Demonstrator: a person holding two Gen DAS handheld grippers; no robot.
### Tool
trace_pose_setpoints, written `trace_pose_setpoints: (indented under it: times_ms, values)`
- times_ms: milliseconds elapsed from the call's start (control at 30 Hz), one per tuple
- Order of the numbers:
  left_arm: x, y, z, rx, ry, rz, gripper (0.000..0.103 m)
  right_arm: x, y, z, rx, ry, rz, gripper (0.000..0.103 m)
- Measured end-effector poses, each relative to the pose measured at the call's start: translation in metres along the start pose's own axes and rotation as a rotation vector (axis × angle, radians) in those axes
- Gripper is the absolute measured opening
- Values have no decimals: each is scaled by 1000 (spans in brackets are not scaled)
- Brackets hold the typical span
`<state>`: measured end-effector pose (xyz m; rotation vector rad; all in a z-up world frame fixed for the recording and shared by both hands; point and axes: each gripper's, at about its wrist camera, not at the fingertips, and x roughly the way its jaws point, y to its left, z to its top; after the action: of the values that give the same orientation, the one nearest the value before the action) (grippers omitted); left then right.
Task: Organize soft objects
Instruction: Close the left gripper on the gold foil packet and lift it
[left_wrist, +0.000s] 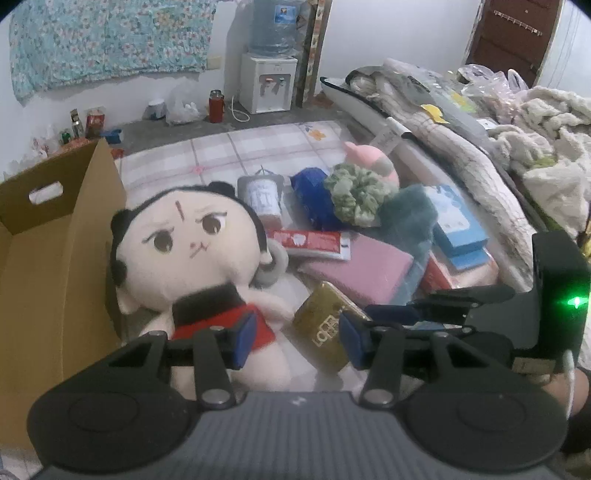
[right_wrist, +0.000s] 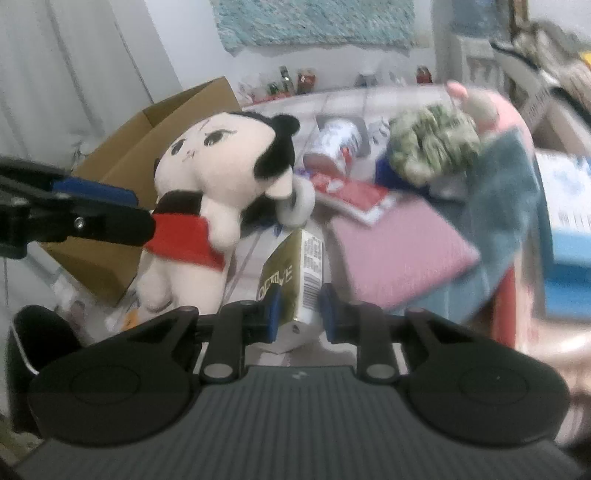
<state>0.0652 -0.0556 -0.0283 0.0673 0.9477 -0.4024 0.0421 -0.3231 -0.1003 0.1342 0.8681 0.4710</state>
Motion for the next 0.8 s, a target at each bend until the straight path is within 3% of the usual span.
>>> trace_pose_setpoints:
  times_ms: [200,467,667,800]
  values:
    - [-6,-6,-26,-9,38,-79,51,-22,-5,-29,164,19,20,21]
    - [28,-21,-50,-44,155,-165,56,-39,-27,-61,372,-34,71,25]
    - [48,-32,-41,-36,157,-128,73,-63,-44,-64,407,-101,50,27]
    - [66,-48,-30,1,191,-101,80,-75,-44,-62,346,-141,-10,28]
